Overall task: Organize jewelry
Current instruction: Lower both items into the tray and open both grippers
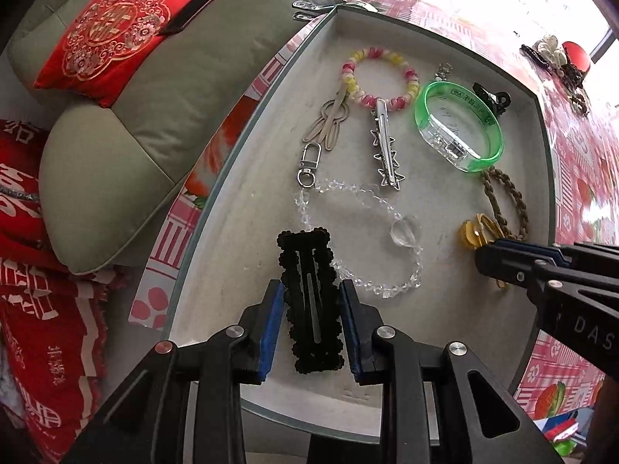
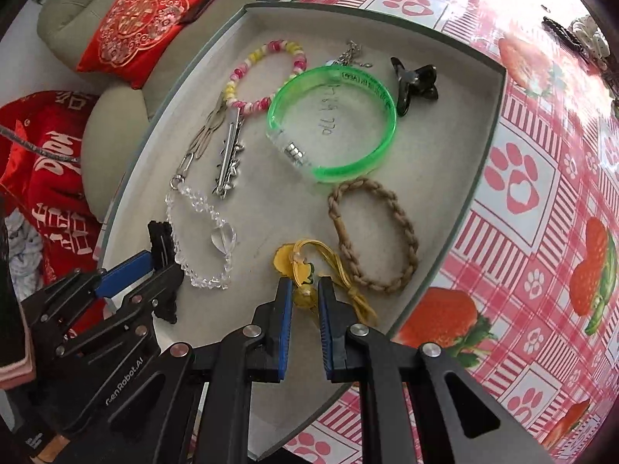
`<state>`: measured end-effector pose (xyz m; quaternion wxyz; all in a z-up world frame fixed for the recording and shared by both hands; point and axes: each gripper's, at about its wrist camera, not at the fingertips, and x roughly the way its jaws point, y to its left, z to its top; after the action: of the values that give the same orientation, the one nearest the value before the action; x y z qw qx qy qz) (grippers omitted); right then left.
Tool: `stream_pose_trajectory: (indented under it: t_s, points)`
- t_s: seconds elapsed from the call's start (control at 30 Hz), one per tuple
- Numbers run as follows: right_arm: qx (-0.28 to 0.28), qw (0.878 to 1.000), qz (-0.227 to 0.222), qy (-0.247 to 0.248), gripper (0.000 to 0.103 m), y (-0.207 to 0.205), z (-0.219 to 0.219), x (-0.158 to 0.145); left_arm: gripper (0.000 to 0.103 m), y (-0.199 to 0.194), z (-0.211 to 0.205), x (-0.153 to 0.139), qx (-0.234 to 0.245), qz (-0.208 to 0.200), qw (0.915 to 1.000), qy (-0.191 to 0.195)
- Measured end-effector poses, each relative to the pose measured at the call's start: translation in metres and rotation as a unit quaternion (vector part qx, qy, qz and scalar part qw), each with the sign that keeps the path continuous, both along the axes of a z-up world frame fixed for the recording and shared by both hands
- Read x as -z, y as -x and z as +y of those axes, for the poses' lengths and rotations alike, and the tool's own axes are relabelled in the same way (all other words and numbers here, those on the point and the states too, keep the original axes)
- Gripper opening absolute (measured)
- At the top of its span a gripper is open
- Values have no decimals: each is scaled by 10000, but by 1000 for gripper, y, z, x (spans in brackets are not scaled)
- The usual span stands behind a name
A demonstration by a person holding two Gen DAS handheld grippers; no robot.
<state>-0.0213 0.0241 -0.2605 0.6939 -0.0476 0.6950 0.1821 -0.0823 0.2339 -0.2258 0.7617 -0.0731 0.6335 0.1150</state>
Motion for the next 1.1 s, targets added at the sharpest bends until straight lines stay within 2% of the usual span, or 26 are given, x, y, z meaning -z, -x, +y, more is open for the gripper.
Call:
stream_pose_trajectory:
  t_s: [0.23, 0.67, 0.83, 1.07, 1.1]
  points:
    - [-10, 10000, 24, -8, 14, 1, 3, 0, 36, 2, -7, -2, 113, 30, 9999, 75]
    - [-46, 9999, 131, -98, 15, 1, -1, 1, 36, 3, -15, -2, 141, 127, 9998, -6]
    - [-35, 9998, 109, -143, 21, 2, 0, -3, 36, 4, -13, -2, 122, 168, 9998, -2]
    - [29, 9997, 11, -229, 22, 2, -1, -15, 37, 8, -13, -9, 132, 115, 9998, 0]
    - [36, 9997, -12, -246, 22, 2, -3, -19, 53, 7, -13, -10, 135, 110, 9998, 2]
